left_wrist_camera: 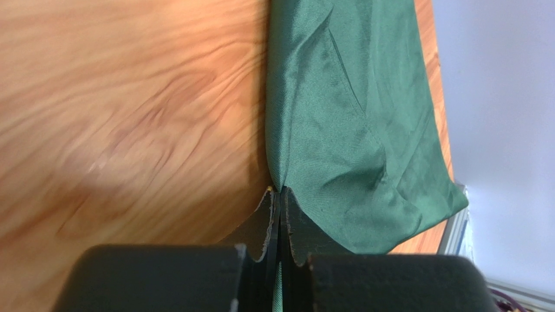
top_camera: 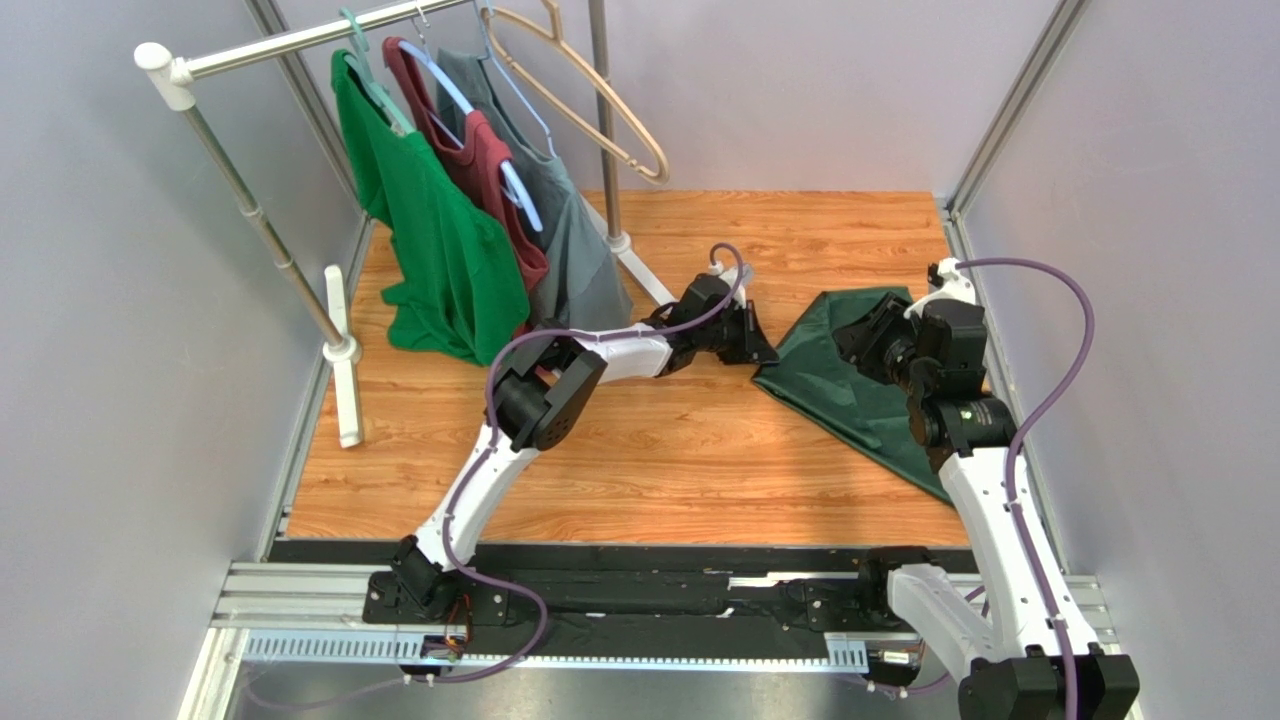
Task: Fold the napkin, place the utensils inside, and roll it up
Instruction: Fold the napkin
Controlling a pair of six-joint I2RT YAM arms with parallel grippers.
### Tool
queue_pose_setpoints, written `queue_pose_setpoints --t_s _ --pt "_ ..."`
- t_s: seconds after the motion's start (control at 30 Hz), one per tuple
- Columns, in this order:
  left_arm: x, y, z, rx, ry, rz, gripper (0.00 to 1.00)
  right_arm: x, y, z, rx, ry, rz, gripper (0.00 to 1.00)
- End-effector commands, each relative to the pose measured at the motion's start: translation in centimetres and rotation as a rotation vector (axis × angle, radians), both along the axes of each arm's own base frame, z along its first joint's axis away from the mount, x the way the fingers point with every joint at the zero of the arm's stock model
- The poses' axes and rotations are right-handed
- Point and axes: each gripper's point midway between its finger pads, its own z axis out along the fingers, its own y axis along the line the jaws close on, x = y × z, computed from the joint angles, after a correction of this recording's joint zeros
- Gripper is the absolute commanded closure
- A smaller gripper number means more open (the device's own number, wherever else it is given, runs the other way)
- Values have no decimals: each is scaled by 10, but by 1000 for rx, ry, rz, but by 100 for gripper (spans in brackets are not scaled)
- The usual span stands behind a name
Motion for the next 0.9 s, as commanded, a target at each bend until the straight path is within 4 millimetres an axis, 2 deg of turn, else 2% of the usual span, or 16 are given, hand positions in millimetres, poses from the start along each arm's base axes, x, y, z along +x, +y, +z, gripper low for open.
queue_pose_setpoints --t_s 0.0,0.33,0.6,0.73,0.87 --pt "9 24 29 1 -71 67 100 6 3 -1 15 -15 14 61" --pt "-6 83 26 67 -101 235 100 9 13 -16 53 22 58 61" --pt "-24 132 19 125 -85 368 100 8 14 -25 52 40 61 61" --pt "-37 147 18 104 -63 403 100 6 14 -35 55 59 57 61" --pt "-52 159 7 120 -26 412 100 3 13 -44 54 82 54 61"
